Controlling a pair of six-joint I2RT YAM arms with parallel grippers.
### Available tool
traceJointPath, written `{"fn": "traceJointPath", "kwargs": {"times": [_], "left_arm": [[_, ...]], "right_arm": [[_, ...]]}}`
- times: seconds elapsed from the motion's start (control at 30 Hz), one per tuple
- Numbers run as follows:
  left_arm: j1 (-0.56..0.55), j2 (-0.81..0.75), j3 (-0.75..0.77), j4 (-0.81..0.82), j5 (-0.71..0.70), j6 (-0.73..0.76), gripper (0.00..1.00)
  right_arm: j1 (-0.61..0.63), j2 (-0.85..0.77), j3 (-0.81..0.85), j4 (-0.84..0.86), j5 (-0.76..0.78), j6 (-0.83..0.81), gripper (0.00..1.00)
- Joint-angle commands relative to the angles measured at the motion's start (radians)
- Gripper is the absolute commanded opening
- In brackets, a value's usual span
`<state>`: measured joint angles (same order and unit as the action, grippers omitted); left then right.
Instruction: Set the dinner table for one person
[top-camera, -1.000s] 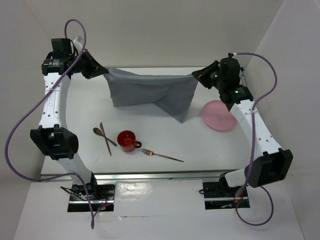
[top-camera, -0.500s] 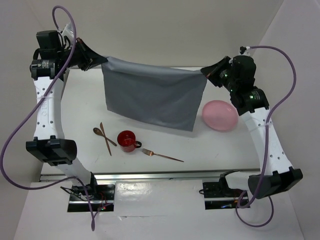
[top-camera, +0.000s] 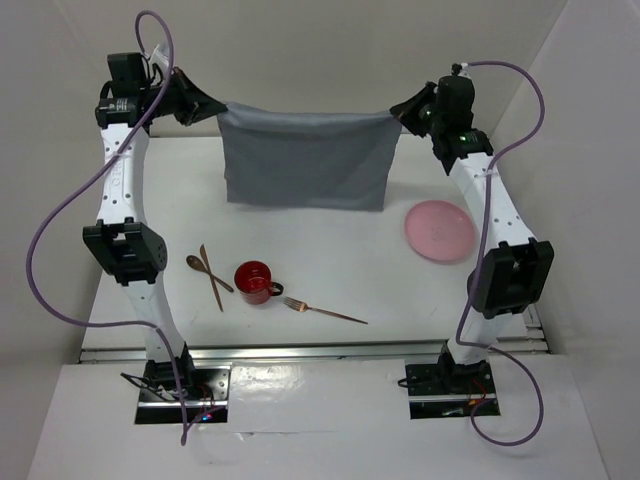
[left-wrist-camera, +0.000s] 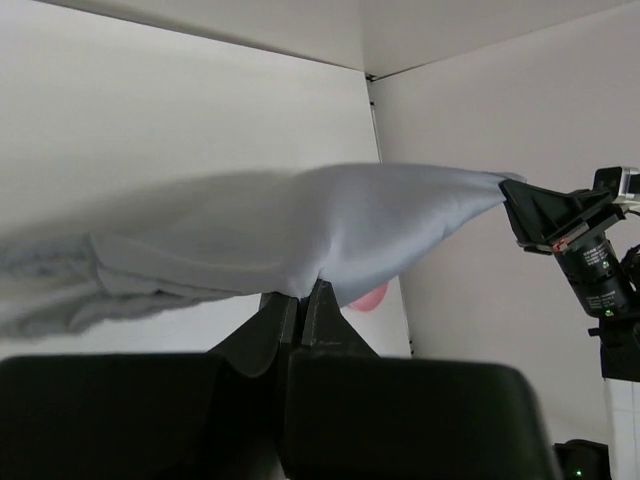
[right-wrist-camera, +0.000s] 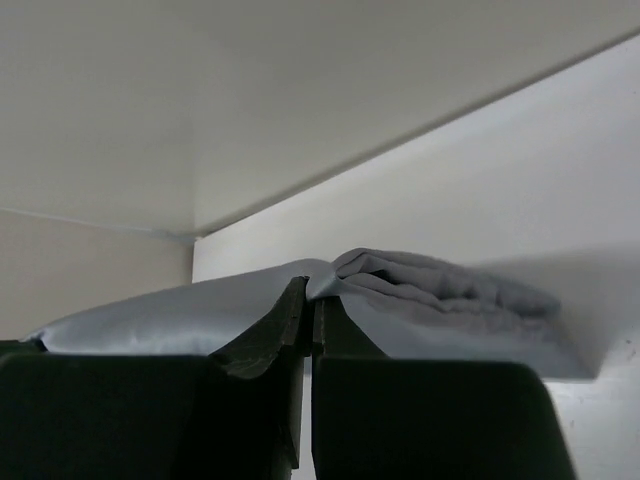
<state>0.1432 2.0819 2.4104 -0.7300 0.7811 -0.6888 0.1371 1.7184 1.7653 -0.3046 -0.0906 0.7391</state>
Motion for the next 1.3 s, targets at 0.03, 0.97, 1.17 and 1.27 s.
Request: {"fn": "traceJointPath", "kwargs": {"times": [0.03, 0.97, 1.17, 1.27], "left_arm": [[0.007, -0.014, 0.053, 0.165, 0.066, -0.061, 0.00], [-0.105, -0.203, -0.709, -0.091, -0.338, 0.265, 0.00], [-0.226, 0.064, -0.518, -0.112, -0.459, 0.245, 0.00], [-0.258, 0.125, -0.464, -0.114, -0.502, 0.235, 0.00]], "right_arm": [[-0.017, -0.023, 0.102, 0.177, -0.021, -0.012, 0.00], [0.027, -0.226, -0.604, -0.111, -0.060, -0.118, 0.03], [0.045, 0.162, -0.296, -0.234, -0.029, -0.129, 0.00], [0.055, 0.289, -0.193, -0.255, -0.029, -0.129, 0.00]]}}
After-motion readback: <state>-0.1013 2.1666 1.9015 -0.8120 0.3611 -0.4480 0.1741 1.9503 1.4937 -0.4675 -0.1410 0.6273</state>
